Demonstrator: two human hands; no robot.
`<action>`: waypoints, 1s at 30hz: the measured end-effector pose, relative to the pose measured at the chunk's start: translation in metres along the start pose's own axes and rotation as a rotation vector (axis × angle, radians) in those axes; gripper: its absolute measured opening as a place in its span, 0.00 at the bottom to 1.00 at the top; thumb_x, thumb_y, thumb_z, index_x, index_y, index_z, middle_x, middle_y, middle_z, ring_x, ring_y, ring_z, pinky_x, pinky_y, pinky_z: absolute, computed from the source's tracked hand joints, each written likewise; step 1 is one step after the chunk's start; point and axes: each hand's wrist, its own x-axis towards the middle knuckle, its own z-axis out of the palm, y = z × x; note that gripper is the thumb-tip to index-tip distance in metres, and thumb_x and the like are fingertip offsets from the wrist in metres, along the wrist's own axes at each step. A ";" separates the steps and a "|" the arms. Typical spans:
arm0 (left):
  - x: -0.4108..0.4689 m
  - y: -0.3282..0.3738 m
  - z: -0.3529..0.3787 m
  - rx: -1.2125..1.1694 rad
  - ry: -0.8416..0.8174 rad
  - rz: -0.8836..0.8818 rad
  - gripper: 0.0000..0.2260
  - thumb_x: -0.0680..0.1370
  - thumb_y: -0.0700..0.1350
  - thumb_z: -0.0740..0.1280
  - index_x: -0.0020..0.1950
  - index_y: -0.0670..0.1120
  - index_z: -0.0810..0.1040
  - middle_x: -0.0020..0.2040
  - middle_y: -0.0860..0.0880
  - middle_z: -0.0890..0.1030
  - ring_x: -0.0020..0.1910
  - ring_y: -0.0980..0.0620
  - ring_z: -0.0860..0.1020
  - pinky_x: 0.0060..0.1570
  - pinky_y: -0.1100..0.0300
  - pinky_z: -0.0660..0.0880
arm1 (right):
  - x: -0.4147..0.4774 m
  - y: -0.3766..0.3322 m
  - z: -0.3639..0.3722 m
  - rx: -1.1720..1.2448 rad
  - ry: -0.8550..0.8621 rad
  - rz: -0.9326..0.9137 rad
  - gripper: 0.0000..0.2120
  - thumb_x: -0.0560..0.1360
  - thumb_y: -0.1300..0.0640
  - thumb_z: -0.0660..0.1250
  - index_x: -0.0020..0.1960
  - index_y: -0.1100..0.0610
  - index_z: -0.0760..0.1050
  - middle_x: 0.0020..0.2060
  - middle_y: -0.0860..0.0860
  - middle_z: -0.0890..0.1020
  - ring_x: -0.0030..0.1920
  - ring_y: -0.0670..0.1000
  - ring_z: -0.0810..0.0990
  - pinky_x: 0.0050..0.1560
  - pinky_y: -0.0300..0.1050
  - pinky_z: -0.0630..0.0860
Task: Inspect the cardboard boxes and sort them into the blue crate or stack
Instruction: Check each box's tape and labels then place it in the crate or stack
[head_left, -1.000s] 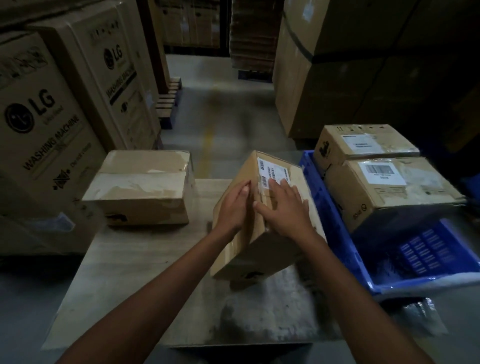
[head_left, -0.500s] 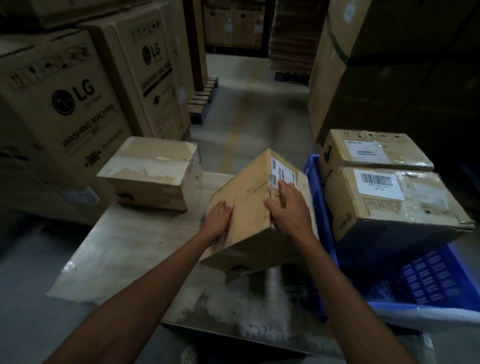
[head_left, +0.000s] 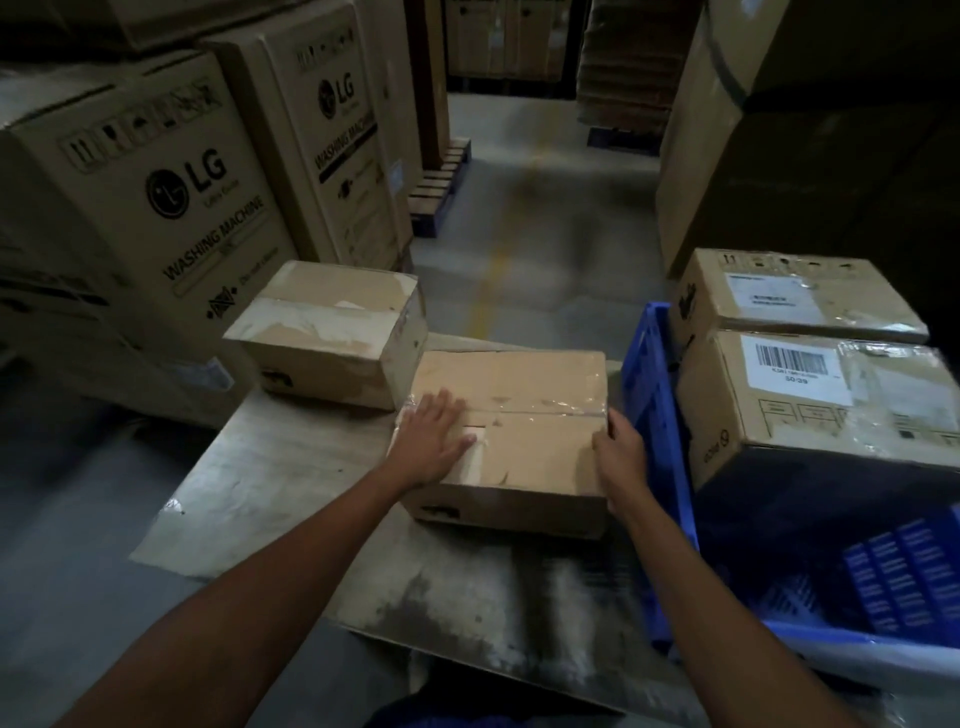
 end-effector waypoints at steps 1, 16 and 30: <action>0.003 0.000 0.001 -0.001 -0.004 0.022 0.32 0.83 0.62 0.52 0.82 0.50 0.48 0.82 0.45 0.44 0.81 0.45 0.42 0.77 0.47 0.40 | 0.003 0.004 0.004 -0.027 0.041 0.030 0.23 0.82 0.65 0.58 0.74 0.51 0.71 0.68 0.53 0.77 0.65 0.54 0.75 0.65 0.53 0.74; 0.106 -0.066 -0.025 0.178 0.005 0.238 0.36 0.77 0.70 0.36 0.82 0.54 0.43 0.79 0.49 0.35 0.79 0.50 0.36 0.79 0.46 0.43 | 0.084 -0.004 0.089 -1.079 -0.095 -0.315 0.35 0.81 0.36 0.51 0.82 0.51 0.50 0.82 0.54 0.47 0.81 0.58 0.43 0.78 0.62 0.46; 0.175 -0.092 -0.044 0.185 0.073 0.233 0.32 0.81 0.66 0.44 0.82 0.53 0.46 0.82 0.47 0.42 0.81 0.50 0.40 0.75 0.54 0.35 | 0.158 -0.022 0.122 -1.196 -0.072 -0.367 0.35 0.81 0.32 0.45 0.81 0.49 0.47 0.82 0.54 0.47 0.81 0.58 0.44 0.78 0.65 0.51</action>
